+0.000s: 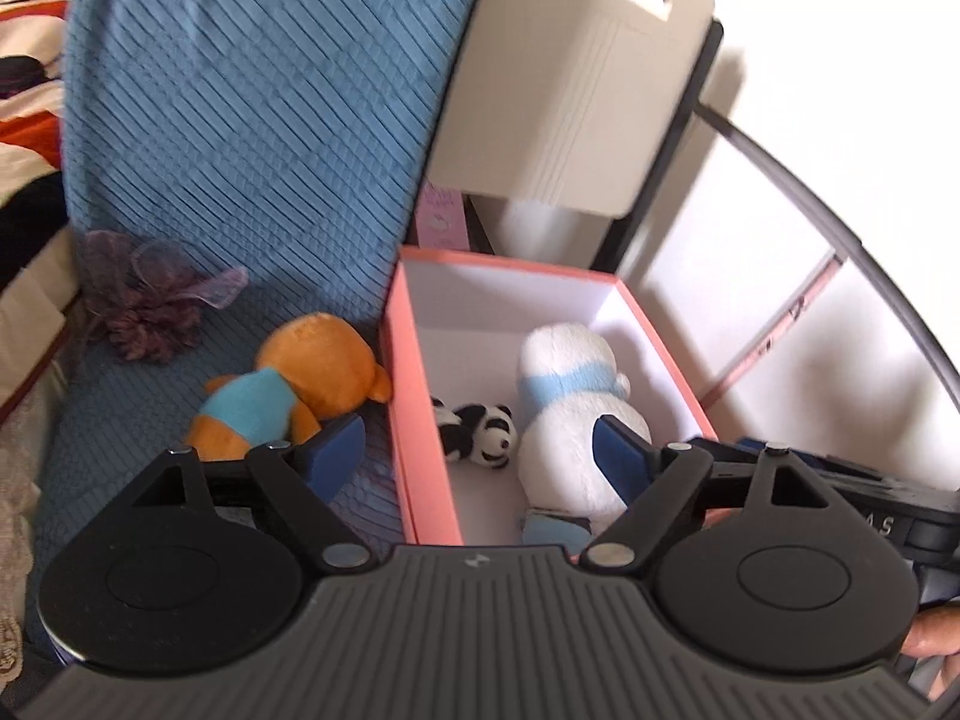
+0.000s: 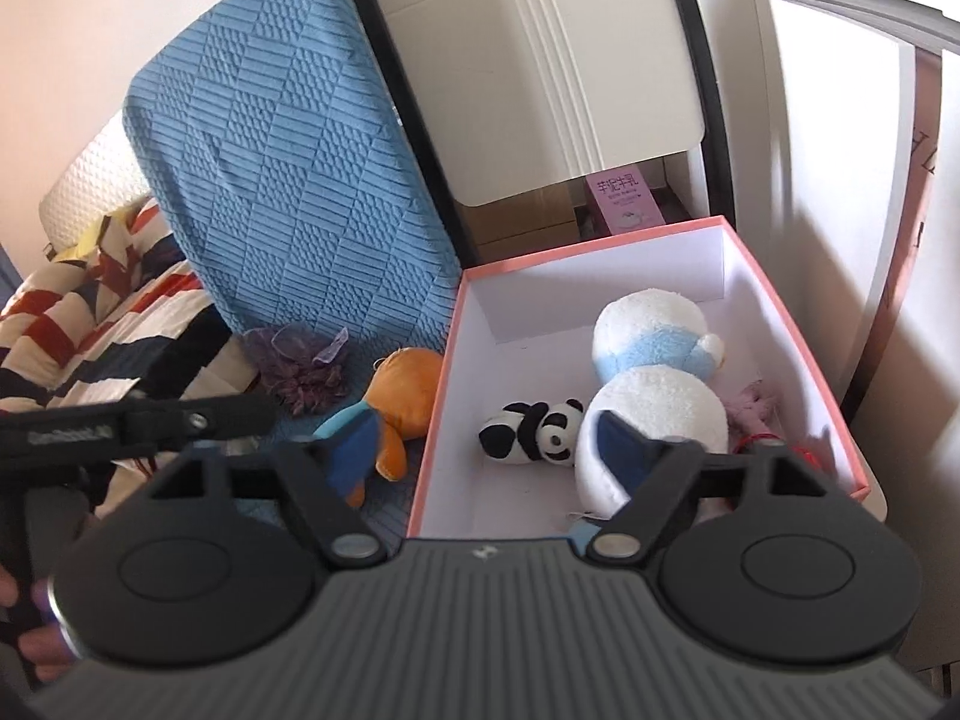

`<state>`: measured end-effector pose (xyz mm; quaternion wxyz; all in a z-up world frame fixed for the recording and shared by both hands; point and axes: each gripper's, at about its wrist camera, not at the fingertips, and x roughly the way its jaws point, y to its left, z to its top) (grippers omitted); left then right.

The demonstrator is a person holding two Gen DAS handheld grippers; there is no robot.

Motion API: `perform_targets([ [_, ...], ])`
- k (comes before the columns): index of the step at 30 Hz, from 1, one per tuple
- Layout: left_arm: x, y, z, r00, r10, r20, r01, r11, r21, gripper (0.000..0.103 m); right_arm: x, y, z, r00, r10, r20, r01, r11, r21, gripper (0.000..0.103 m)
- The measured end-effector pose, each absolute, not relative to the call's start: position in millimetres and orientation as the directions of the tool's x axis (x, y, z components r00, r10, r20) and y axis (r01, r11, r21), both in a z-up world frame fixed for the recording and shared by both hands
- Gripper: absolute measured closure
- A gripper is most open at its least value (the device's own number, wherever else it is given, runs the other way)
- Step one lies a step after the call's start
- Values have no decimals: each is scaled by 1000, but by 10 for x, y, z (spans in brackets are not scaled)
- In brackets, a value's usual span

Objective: Organize objects
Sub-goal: 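Open both tools and withdraw them from the pink box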

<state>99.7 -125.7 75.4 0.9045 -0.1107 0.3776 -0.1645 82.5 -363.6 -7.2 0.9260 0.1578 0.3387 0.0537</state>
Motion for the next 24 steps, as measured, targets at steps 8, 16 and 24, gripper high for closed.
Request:
perform_targets([
  [8, 769, -1021, 781, 704, -369, -607, 190, 921, -340, 12, 832, -3347, -112, 749, 244, -616, -24, 939, 343, 8],
  [16, 633, -789, 781, 735, -363, -573, 160, 914, -373, 8, 816, -3067, -142, 735, 254, -629, -39, 942, 334, 8],
  [24, 583, -581, 707, 732, -360, -578, 140, 911, -389, 8, 808, -2764, -237, 709, 272, -651, -48, 939, 341, 8],
])
